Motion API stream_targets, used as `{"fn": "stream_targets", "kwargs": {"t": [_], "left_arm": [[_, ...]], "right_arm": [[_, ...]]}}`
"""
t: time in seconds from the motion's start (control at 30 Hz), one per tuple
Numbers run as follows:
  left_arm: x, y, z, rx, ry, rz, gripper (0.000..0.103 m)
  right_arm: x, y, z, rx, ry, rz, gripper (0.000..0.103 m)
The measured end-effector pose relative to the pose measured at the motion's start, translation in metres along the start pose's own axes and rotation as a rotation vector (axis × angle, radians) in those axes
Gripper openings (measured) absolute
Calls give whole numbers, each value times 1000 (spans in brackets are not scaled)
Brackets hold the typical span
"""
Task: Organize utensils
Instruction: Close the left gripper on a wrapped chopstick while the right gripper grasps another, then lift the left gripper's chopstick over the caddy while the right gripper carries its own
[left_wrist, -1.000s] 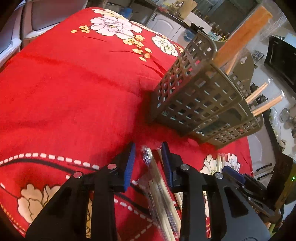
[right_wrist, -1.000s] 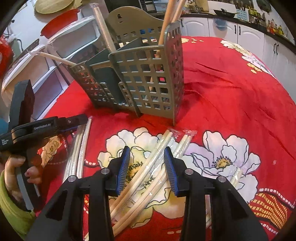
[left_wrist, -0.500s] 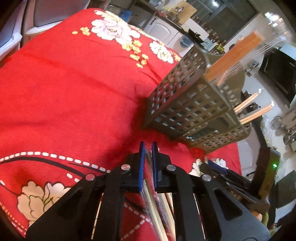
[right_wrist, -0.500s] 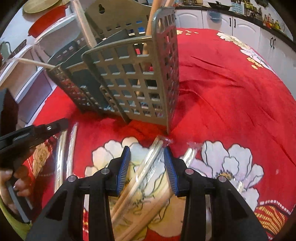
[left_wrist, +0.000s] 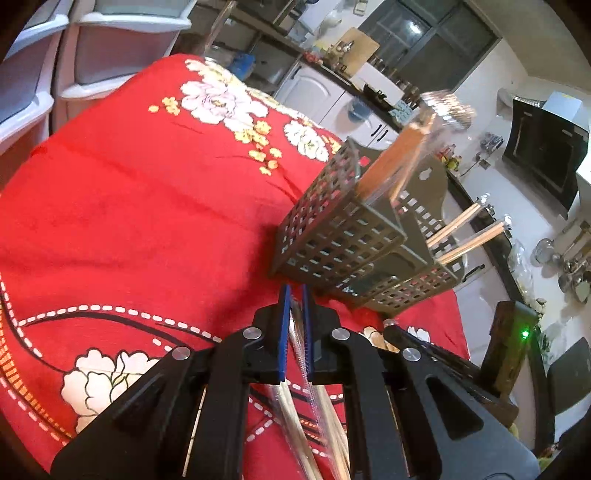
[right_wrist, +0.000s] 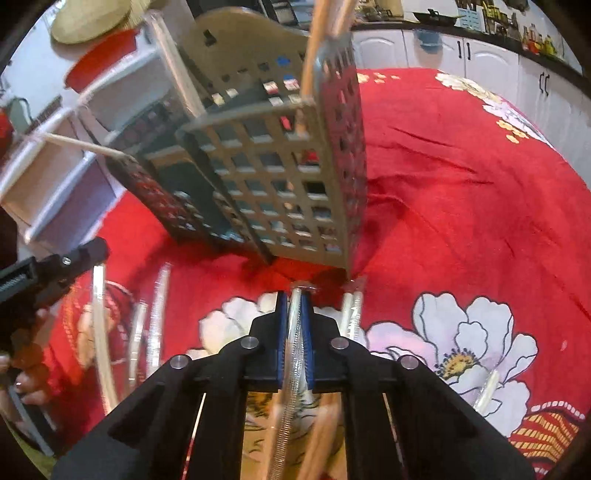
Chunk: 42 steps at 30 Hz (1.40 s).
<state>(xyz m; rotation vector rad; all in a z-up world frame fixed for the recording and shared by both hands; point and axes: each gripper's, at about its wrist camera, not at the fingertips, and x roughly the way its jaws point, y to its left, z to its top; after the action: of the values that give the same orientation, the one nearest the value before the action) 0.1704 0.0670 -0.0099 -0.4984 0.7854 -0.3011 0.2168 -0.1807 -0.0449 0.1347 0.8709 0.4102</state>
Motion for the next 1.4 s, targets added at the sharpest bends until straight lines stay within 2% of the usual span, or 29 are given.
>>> {"fn": "stream_targets", "kwargs": {"t": [0.4,0.8,1.4], "left_arm": [[-26,-18,6,39,-73,-11,2],[-48,-39,9,70,-123,-19,1],[-76,-68,17,129,-184,-2,1]], "right_arm": [[-57,34,10,-72,-138,113,6],[-119,57,15,-159,-324,142,6],[-154,62,16,-193,-427,176,6]]}}
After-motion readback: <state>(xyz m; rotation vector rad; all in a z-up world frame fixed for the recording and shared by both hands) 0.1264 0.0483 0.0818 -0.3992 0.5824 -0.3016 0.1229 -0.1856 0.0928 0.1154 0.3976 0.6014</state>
